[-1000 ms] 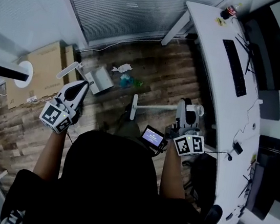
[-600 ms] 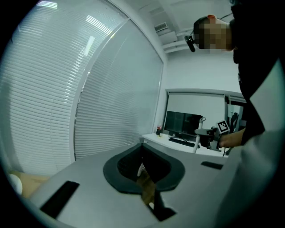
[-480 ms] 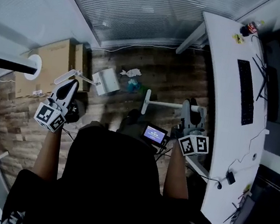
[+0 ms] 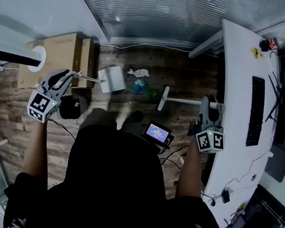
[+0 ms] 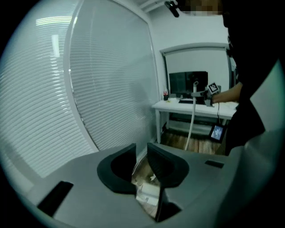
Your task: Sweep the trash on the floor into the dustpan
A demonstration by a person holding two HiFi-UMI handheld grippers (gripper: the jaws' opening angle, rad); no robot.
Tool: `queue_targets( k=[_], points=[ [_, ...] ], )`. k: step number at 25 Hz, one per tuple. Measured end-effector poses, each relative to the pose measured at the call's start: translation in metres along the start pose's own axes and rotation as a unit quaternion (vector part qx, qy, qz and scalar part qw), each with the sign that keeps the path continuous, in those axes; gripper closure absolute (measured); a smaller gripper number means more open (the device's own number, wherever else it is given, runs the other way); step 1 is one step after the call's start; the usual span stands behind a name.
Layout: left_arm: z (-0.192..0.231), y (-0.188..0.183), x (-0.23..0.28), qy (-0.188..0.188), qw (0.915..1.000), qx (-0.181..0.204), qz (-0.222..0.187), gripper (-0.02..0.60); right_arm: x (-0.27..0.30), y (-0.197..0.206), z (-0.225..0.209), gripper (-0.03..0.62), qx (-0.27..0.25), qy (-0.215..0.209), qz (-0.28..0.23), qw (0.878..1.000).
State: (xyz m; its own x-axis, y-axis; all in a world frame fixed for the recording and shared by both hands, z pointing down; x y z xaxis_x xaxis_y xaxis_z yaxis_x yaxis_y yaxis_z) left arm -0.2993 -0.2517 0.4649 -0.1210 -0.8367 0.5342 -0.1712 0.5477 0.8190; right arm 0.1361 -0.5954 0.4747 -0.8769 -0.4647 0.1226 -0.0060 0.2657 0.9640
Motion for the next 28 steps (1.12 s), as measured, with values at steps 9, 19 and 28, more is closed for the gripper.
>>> queue_targets(
  k=[9, 19, 28],
  points=[
    [0.035, 0.091, 0.035, 0.109, 0.9596, 0.116, 0.232, 0.385, 0.053, 0.001, -0.029, 0.503, -0.064, -0.012, 0.032, 0.997],
    [0.038, 0.145, 0.058, 0.173, 0.9291, 0.121, 0.304, 0.428, 0.117, 0.056, -0.046, 0.514, -0.16, -0.063, 0.136, 0.976],
    [0.038, 0.141, 0.065, 0.173, 0.9323, 0.129, 0.29, 0.453, 0.185, 0.109, 0.031, 0.514, -0.198, -0.163, 0.157, 0.954]
  ],
)
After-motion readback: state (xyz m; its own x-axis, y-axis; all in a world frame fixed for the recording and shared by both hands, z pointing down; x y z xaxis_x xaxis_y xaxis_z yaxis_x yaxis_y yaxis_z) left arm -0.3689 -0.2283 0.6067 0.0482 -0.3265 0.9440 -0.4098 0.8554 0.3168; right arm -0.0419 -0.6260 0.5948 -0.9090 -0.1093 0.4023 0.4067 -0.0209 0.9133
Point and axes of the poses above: the fingertips, and each gripper's own axes: x forward along the fingers, z to its left, y out of its underside, the point moved 6 cm from there along -x, backward along the fingers, and after that the axes turned 4 degrees about -y, right-handed, at the moved point
